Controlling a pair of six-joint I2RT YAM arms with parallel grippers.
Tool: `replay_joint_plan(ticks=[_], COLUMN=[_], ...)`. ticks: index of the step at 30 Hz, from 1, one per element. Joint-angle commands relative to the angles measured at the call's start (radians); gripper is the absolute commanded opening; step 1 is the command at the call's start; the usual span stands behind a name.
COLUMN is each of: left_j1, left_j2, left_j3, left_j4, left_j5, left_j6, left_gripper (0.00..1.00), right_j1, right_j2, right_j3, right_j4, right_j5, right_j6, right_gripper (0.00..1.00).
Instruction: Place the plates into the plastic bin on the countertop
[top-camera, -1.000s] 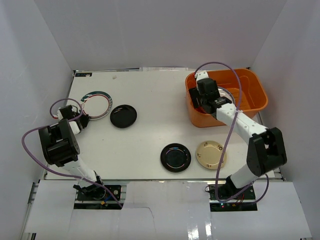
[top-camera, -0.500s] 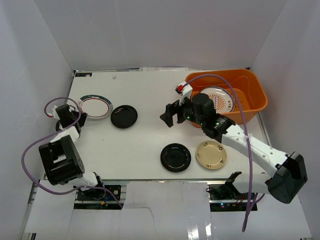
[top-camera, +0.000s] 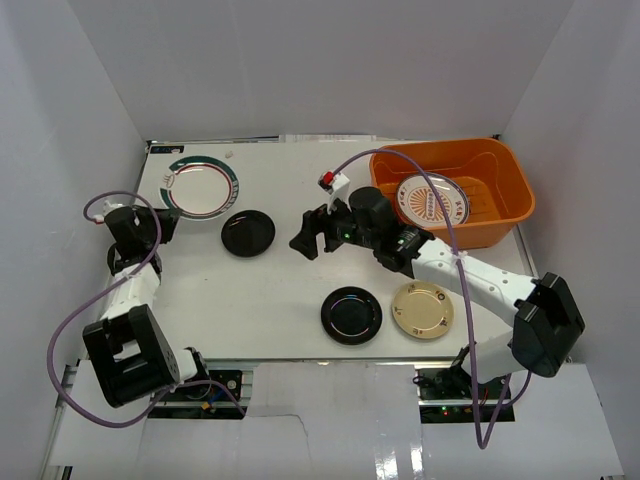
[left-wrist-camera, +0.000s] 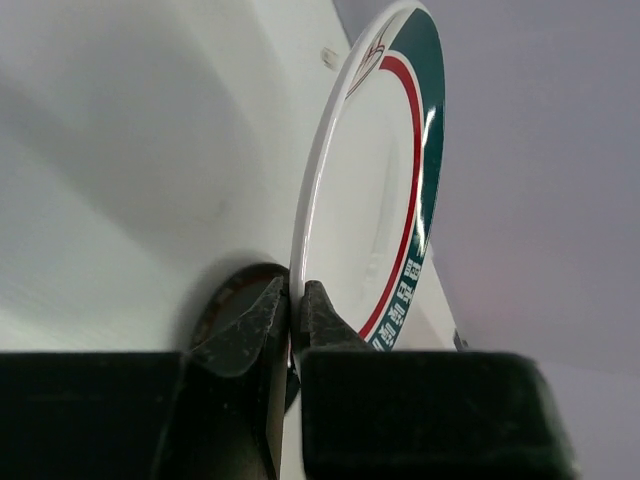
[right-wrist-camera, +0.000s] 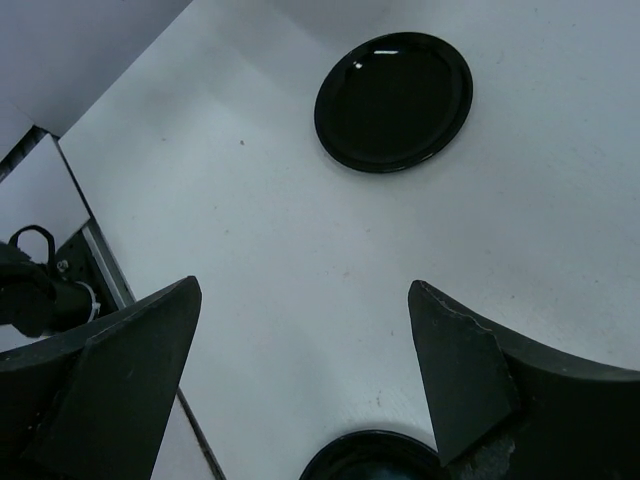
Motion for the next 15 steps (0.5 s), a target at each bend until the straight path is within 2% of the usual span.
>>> replay_joint_plan(ticks=[1,8,13,15], left_j1=[-0.065,-0.186,-0.234,-0.243], left_j2=[-0.078,-0.215,-0.293,-0.319], left_j3=[-0.004,-0.089,-0.138,-0.142], left_j4=[0.099,0.105,0.105,0.109], left_j5=[0.208,0.403,0.489,0.510], left_j6=[-0.036,-0.006,-0.012,-0.015], left_gripper=[0.00,0.00,0.00,0.00], right_j1=[-0.001,-0.096,-0.169,-0.189], right_j2=[0.042,0.133,0.127,0.119], right_j3=[0.118,0.178,0.135,0.103], right_j4=[0.068,0.067,0.079,0.082], right_j5=[0.084,0.058,0.067,0.066], right_j6=[0.055,0.138,0.188,0.208], right_gripper=[0.90,0.90,0.90,0.94])
